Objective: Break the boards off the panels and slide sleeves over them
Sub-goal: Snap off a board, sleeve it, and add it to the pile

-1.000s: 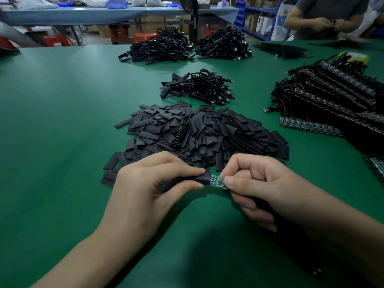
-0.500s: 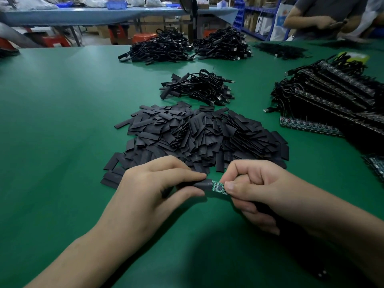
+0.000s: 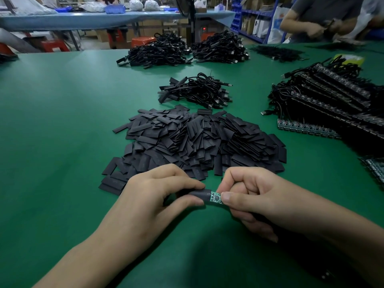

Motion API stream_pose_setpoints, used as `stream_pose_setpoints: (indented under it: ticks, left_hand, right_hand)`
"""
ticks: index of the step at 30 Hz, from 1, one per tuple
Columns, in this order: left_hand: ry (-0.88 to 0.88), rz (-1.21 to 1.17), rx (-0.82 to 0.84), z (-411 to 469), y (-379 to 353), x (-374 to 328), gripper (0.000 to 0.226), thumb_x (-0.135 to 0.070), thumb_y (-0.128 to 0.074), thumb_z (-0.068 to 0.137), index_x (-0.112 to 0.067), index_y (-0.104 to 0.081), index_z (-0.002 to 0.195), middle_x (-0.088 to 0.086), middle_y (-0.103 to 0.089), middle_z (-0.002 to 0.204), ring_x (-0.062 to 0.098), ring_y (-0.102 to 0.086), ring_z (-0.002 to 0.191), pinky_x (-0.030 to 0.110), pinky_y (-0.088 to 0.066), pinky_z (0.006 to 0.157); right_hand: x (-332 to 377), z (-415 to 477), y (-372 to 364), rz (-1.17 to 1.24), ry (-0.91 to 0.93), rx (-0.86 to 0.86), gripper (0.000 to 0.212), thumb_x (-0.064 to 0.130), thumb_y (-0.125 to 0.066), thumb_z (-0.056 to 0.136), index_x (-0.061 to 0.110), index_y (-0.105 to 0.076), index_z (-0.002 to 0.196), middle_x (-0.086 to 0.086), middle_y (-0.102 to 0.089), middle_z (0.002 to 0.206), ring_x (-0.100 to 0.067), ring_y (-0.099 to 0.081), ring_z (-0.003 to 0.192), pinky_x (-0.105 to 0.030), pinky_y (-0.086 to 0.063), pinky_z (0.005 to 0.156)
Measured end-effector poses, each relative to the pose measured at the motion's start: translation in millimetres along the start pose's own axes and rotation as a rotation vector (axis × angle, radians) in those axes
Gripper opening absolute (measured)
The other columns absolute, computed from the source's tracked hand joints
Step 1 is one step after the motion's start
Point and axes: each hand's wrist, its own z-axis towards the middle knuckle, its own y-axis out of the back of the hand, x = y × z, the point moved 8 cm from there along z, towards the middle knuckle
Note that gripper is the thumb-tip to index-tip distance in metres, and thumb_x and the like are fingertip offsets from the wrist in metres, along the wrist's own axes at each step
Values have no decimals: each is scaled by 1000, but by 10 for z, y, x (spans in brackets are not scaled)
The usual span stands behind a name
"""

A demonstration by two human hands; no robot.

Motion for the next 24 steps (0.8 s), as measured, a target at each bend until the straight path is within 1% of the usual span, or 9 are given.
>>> stream_pose_setpoints:
  ticks: [5,9,11,13,15,17,19,21,24]
  left_hand:
    - [-79,17,16,-1,0,-113,25,-46,-73,86,-32,-76,107,-19,-63,94,-4,-62,84,17,-51,75]
    - [-97,-4,26,-7,-5,-173,25,-44,-73,87,-29,-77,107,-17,-63,93,-2,-63,82,18,-51,74]
    - [-89,-22,14,1,-14,-192,21,-41,-76,87,-30,-77,106,-18,-64,92,-2,-63,84,17,-51,76]
    - [-43,-69,-22,16,6,-164,20,-39,-78,85,-29,-79,102,-16,-66,91,0,-65,84,17,-50,76]
    - [7,-93,-77,23,56,-114,19,-38,-77,82,-27,-79,97,-15,-68,89,1,-66,83,13,-47,77]
    - [52,-100,-131,20,119,-67,19,-36,-77,79,-27,-80,95,-15,-69,87,1,-66,82,10,-46,77]
    - [69,-98,-163,21,158,-59,19,-35,-77,79,-26,-80,95,-15,-70,88,1,-67,83,12,-47,77]
    - [68,-97,-185,22,179,-78,19,-35,-77,79,-25,-80,95,-14,-70,88,2,-67,84,14,-48,78]
    - [71,-121,-210,20,201,-99,19,-35,-75,80,-24,-80,95,-14,-71,90,2,-68,85,14,-48,79]
  right_hand:
    - [-10,-11,-4,49,-5,3,10,14,-55,103,7,-52,98,-1,-46,57,-12,-37,37,-19,-35,34]
    - [11,-17,-41,76,21,13,12,15,-56,103,6,-48,103,-2,-47,60,-13,-39,40,-21,-38,35]
    - [24,-14,-70,75,51,20,12,15,-56,104,7,-47,103,-1,-50,60,-13,-42,40,-23,-41,36]
    - [55,-4,-46,33,106,-33,13,15,-58,103,7,-47,103,-1,-57,61,-16,-50,42,-26,-45,41]
    - [124,-18,40,-34,196,-147,12,16,-63,100,13,-52,103,-5,-67,68,-19,-60,51,-26,-48,50]
    - [232,-73,125,-158,310,-271,12,17,-67,96,25,-59,99,-7,-72,78,-19,-67,59,-25,-51,57]
    - [351,-150,159,-369,430,-384,13,18,-69,95,29,-63,93,-1,-71,78,-17,-69,61,-25,-52,57]
    - [455,-212,137,-563,521,-464,9,21,-70,93,28,-66,90,6,-70,77,-16,-68,64,-30,-53,58]
    - [523,-261,108,-654,585,-530,6,24,-71,91,29,-69,89,13,-67,76,-11,-67,69,-31,-52,60]
